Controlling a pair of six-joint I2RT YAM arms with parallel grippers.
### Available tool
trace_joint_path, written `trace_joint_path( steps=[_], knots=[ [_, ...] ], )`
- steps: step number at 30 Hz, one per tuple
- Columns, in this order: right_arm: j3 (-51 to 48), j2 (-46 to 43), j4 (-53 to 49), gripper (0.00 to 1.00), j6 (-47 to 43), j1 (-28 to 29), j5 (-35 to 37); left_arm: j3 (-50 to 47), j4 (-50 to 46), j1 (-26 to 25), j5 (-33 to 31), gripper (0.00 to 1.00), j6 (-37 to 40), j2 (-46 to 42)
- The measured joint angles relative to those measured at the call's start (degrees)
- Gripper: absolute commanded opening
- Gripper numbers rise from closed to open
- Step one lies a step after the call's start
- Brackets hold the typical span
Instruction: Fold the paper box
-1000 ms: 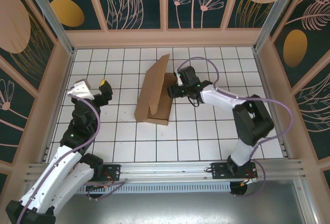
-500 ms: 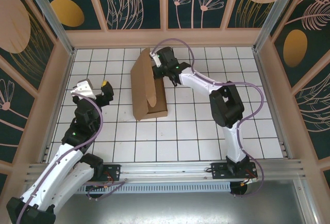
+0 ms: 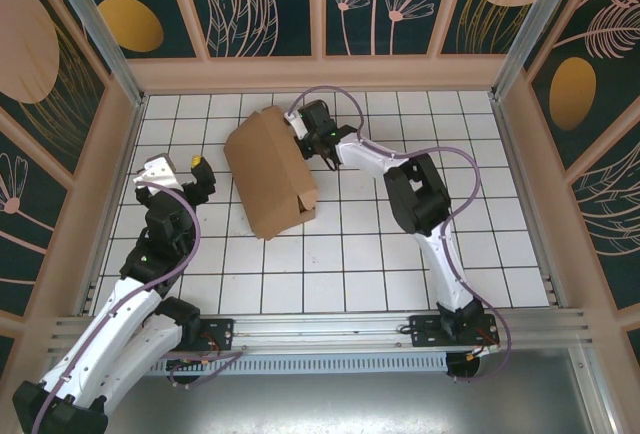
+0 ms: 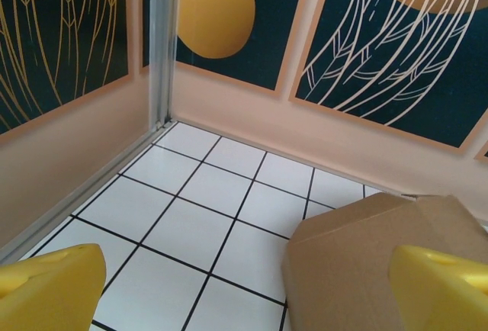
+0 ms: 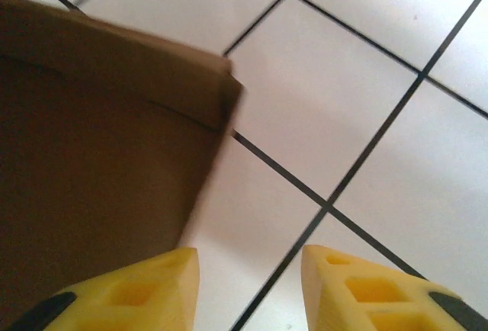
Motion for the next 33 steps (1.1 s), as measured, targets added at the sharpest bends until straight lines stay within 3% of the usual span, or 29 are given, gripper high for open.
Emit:
trace_joint_path(
  steps=[7,16,19,25,28,33],
  knots=[
    [-2.78,0.81,-0.02,0.38,3.58,-3.15,0.74,0.00,0.00,0.00,-0.26,0.95,-0.02,-0.07],
    [-28.02,-13.38,5.20,0.35,12.26,-3.02,3.34,0.00,0.00,0.00,-0.02,0.95,-0.17,-0.74],
    [-34.80,-17.99,6.45,0.36,15.98,-1.55,4.85,0.00,0.00,0.00,0.46,0.95,-0.20,-0.74],
    [-47.65,-29.86,6.45,0.43,25.77,7.10,7.80,0.00,0.00,0.00,0.83,0.95,-0.68,-0.70],
    [-47.84,-33.31,6.47,0.43,27.65,10.88,7.19,0.00,0.00,0.00,0.83,0.95,-1.03,-0.70],
    [-37.94,-31.91,4.09,0.39,26.32,12.22,5.92,0.00,0.00,0.00,0.87,0.95,-1.05,-0.70]
  ],
)
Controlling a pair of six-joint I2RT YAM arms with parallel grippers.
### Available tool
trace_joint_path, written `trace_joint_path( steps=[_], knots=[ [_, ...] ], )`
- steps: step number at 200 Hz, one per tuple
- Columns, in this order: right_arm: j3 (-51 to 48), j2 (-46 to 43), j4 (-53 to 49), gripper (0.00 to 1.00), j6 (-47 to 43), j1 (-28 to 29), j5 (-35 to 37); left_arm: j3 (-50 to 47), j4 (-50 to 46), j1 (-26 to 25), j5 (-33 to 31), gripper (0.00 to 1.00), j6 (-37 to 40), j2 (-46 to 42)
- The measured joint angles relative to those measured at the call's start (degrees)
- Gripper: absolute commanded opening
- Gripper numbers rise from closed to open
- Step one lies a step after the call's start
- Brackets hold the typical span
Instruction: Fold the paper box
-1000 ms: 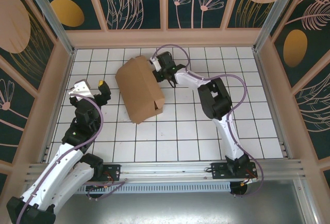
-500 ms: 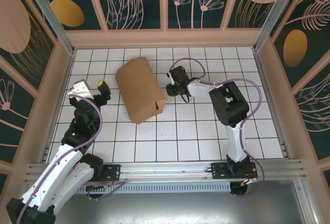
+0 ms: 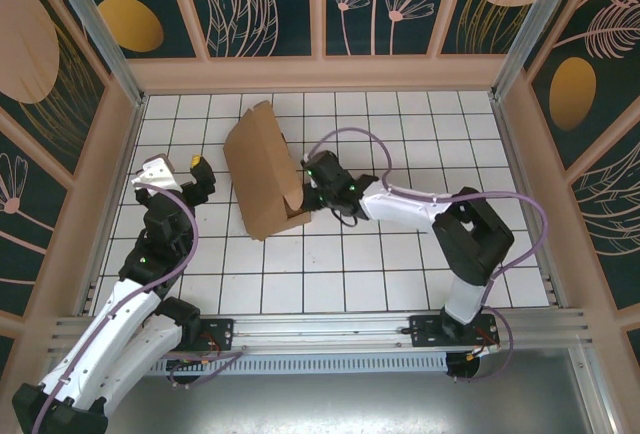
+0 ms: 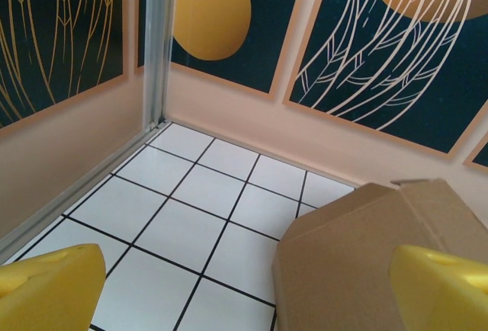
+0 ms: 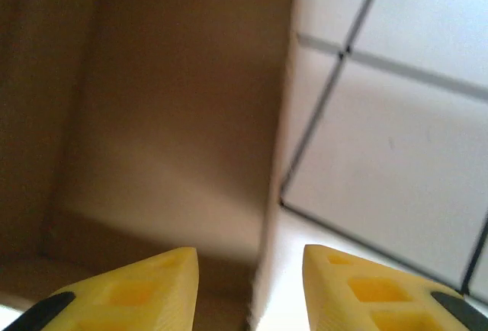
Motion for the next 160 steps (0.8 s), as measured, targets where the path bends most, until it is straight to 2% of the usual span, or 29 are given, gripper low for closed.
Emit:
trace_joint_path(
  steps=[26,70,84,123,160],
  knots=[
    [9.22,3.21,-0.07,0.38,-2.64,-0.44,-0.94,0.00,-0.02,0.00,0.20,0.95,-0.04,0.00],
    [16.35,7.69,-1.03,0.39,-7.02,-2.60,-5.64,-0.04,0.07,0.00,3.61,0.93,-0.11,0.07],
    [16.63,8.48,-1.18,0.39,-7.65,-3.72,-7.19,-0.11,0.59,0.00,7.89,0.87,0.50,0.04],
    [16.63,9.66,-1.36,0.41,-7.87,-7.69,-10.95,-0.72,4.35,-0.17,22.71,0.80,1.77,0.57],
    [15.10,9.31,0.59,0.47,-8.00,-10.43,-13.60,-0.70,5.14,-1.20,32.28,0.75,1.73,3.82]
  ],
)
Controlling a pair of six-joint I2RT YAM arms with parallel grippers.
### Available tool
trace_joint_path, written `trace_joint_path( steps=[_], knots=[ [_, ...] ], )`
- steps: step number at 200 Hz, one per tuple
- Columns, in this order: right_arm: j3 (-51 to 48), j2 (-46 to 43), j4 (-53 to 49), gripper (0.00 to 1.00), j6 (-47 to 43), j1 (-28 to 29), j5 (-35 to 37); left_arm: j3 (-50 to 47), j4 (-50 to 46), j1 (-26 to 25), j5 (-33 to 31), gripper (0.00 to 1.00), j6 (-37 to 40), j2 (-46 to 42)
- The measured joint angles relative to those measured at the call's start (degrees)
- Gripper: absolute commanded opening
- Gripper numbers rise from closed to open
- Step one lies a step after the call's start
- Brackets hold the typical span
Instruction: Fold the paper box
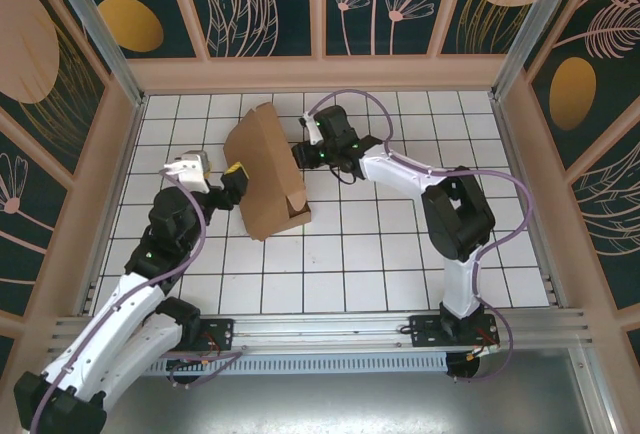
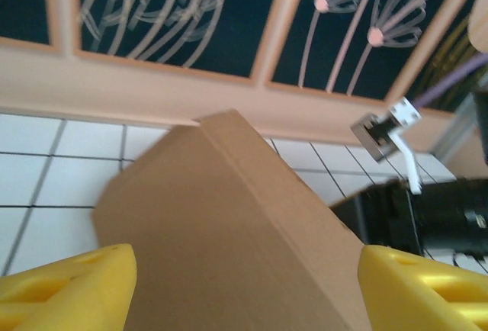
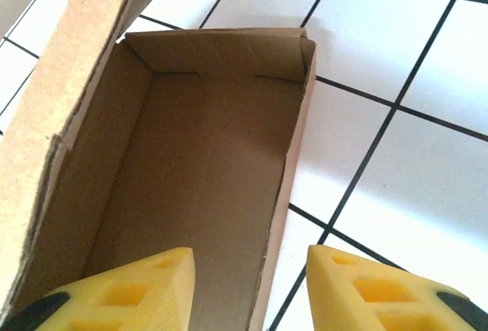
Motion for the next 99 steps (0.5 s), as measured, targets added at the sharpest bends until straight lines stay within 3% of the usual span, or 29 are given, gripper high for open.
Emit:
trace_joint_path(
  steps=[39,53,99],
  knots=[
    [-4.90,-2.29,1.18,0.50,-0.46,-2.29,-1.77,0.00,-0.09,-0.85,2.82,0.75,0.02,2.29],
    [-5.35,-2.89,1.18,0.50,-0.68,-2.62,-3.30,0.02,-0.17,-0.85,2.10,0.79,-0.02,2.71],
    [-5.07,-2.93,2.84,0.50,-0.90,0.81,-14.29,3.15,-7.89,-0.44,-13.25,0.93,-6.10,6.80]
  ],
)
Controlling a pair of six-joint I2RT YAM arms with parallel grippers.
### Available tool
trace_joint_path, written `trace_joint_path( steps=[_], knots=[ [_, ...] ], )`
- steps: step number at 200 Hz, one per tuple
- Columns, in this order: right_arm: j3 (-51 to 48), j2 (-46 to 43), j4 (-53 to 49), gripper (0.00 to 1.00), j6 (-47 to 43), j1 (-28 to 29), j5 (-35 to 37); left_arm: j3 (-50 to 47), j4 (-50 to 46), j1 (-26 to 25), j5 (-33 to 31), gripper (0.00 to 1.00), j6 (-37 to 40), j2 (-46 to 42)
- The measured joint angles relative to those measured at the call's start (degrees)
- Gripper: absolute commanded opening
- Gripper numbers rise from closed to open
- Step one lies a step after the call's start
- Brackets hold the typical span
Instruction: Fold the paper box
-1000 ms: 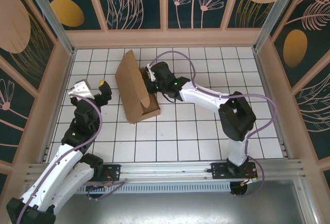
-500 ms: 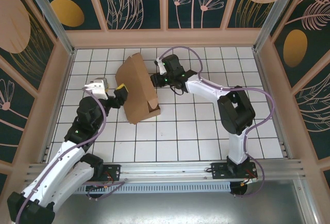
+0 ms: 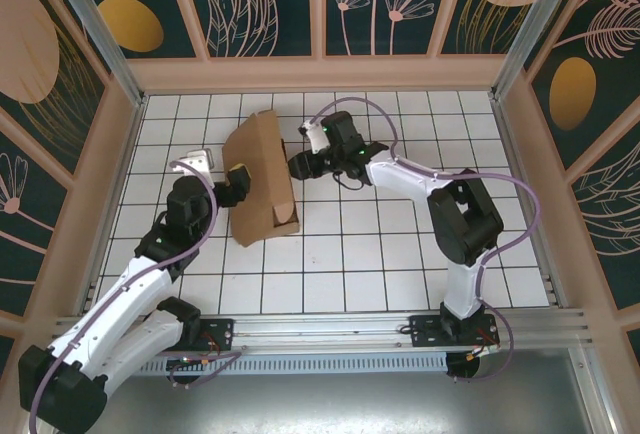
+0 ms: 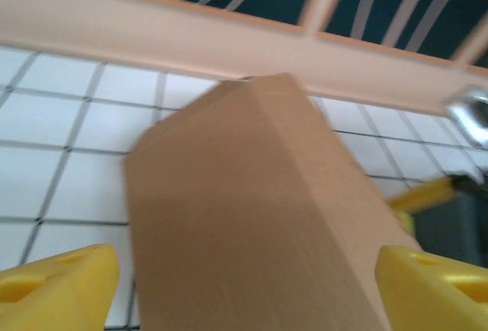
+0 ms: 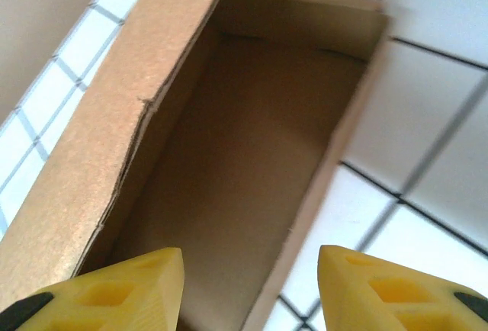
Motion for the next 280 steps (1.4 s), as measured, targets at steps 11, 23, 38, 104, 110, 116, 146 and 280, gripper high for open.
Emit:
trace_joint_path(
  steps=[11,23,38,104,110,116,146,280],
  knots=[
    [0.35,0.00,0.39,0.50,0.09,1.49,-1.79,0.79,-2.73,1.70,-3.19,0.94,-3.56,-0.02],
    [0.72,0.00,1.49,0.51,0.76,2.99,-4.09,0.94,-4.94,4.57,-5.11,0.95,-7.52,-0.57],
    [1.36,0.00,3.06,0.51,2.14,4.50,-6.84,0.94,-7.48,7.21,-6.01,0.95,-11.39,-2.27],
    [18.01,8.07,6.16,0.52,7.02,9.38,-14.12,7.02,-11.50,7.74,-3.15,0.94,-7.98,-6.73],
    [19.80,9.38,6.10,0.52,7.21,9.77,-14.36,7.39,-11.69,7.74,-3.06,0.94,-7.17,-6.97],
    [21.44,10.80,6.23,0.52,7.34,10.16,-14.53,7.65,-11.80,7.74,-2.80,0.93,-6.32,-7.17],
    [26.51,16.04,5.18,0.52,8.09,11.54,-14.93,7.61,-12.83,7.74,-2.36,0.92,-3.28,-7.13],
    [36.09,21.79,2.56,0.52,10.47,12.04,-17.18,3.08,-12.68,7.78,2.05,0.92,-2.19,-10.10]
  ],
)
